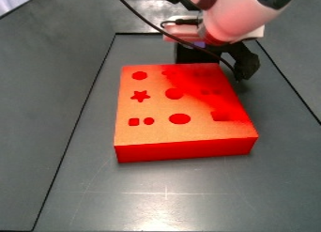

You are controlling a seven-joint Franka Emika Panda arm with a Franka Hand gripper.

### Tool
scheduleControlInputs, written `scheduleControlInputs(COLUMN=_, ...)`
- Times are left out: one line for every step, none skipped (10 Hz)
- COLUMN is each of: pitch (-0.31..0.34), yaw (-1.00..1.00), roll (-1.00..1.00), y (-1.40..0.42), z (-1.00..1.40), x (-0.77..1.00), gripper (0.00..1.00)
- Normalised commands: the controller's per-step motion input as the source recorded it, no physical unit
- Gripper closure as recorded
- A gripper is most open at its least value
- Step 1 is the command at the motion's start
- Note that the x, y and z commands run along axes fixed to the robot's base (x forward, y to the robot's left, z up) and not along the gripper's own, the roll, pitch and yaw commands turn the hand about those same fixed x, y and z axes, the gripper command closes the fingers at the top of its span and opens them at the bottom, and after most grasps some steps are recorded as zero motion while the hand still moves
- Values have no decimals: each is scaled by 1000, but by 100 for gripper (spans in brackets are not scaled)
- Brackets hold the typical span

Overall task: Pick up the rectangle object. Move up. Place the rectangle object on the fixture. Regrasp the rectangle object. Move to above the board. Insert the rectangle object.
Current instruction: Regrasp the rectangle object, then move to above the board.

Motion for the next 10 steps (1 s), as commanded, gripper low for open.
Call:
scheduleControlInputs(pitch=65, yaw=19, roll=53, y=-6, z=-228, x=71, gripper=0)
scheduleControlInputs(pitch=0, yaw=0, roll=0, y=0, z=0, x=0, gripper=100)
scheduleControlInputs(pitch=56, yaw=161, roll=-5, y=116, z=1000, x=40, gripper=100)
scheduleControlInputs(pitch=53, yaw=150, roll=-20, y=113, z=1000, x=38, gripper=100)
scheduleControlInputs(pitch=40, yaw=129, roll=-39, y=105, z=1000, x=33, gripper=100)
scheduleControlInputs(pitch=18, yaw=115, roll=-40, y=99, z=1000, x=29, gripper=100)
scheduleControlInputs(pitch=-8, yaw=97, roll=-36, y=91, z=1000, x=24, gripper=100)
scheduleControlInputs(pitch=-23, yaw=79, roll=-35, y=88, z=1000, x=20, gripper=100)
scheduleControlInputs(pitch=-31, yaw=60, roll=-34, y=82, z=1000, x=15, gripper=100)
scheduleControlInputs(pitch=-36, yaw=43, roll=-36, y=77, z=1000, x=10, gripper=100)
